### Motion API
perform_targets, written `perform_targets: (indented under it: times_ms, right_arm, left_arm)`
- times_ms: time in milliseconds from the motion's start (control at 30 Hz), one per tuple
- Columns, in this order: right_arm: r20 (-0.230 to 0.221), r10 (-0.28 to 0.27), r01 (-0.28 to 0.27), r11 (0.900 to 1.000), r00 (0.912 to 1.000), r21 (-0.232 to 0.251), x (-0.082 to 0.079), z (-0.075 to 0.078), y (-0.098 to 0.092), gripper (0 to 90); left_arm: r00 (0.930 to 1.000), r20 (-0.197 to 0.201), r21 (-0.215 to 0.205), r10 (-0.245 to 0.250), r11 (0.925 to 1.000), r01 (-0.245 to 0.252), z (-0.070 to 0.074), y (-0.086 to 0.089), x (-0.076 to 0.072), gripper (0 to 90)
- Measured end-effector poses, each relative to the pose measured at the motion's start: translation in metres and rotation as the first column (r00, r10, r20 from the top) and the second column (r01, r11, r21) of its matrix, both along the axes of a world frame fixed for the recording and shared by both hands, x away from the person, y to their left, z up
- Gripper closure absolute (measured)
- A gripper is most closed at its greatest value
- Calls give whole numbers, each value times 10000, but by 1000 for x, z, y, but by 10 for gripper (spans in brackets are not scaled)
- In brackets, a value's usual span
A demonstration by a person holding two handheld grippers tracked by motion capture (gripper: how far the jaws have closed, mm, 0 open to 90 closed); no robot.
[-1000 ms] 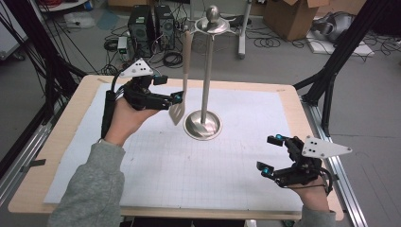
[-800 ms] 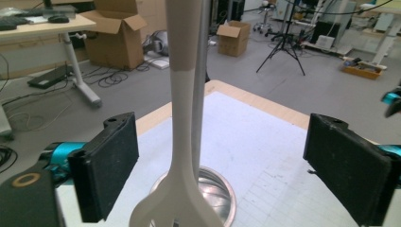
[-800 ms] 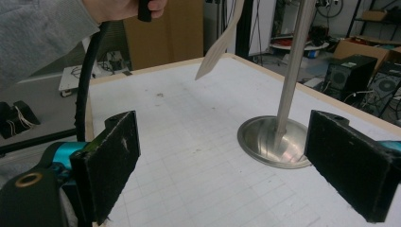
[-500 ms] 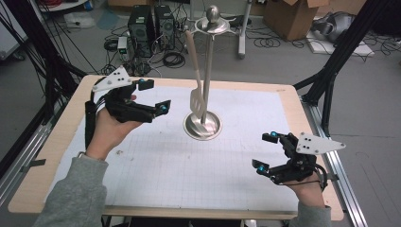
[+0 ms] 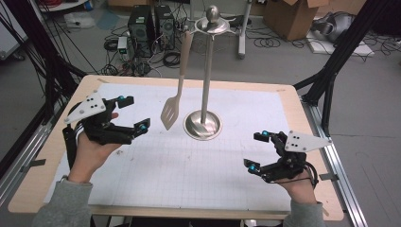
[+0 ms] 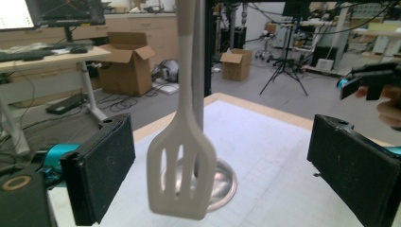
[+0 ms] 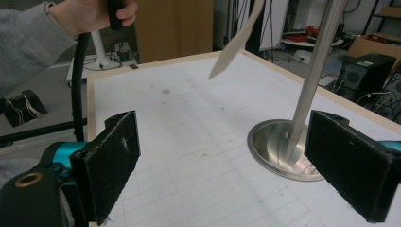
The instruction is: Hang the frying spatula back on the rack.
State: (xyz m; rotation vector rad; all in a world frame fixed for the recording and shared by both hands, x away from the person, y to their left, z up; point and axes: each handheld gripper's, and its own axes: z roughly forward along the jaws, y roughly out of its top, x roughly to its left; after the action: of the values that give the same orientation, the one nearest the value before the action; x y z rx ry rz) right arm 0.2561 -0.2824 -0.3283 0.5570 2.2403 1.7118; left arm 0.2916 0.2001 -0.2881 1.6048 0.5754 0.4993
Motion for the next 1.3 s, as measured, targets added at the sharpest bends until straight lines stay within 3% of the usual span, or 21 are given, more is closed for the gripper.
perform_targets:
  times_ms: [167, 767, 900, 967, 1100, 1300]
  right_arm:
    - [211, 41, -45, 9998, 9998, 183, -2, 3, -2, 102]
    - [667, -443, 379, 9948, 9968, 944, -13, 15, -29, 102]
    - [643, -509, 447, 9944, 9966, 956, -13, 15, -31, 102]
    - [563, -525, 471, 9945, 9970, 937, -13, 14, -31, 102]
    - [549, -549, 496, 9942, 9970, 952, -13, 14, -31, 102]
    - [578, -598, 533, 9928, 9965, 1069, -13, 14, -35, 102]
  left_arm:
    - [9989, 184, 151, 438, 9989, -441, -10, 13, -12, 82]
    - [9956, 88, -400, 932, 9949, -927, -34, 48, -32, 81]
    - [9957, 64, -394, 929, 9949, -926, -39, 52, -36, 80]
    - [9941, 151, -145, 1078, 9941, -1075, -39, 52, -38, 81]
    - [9925, 110, -34, 1215, 9926, -1215, -42, 53, -37, 80]
    - [9915, 86, -63, 1298, 9915, -1298, -43, 57, -38, 80]
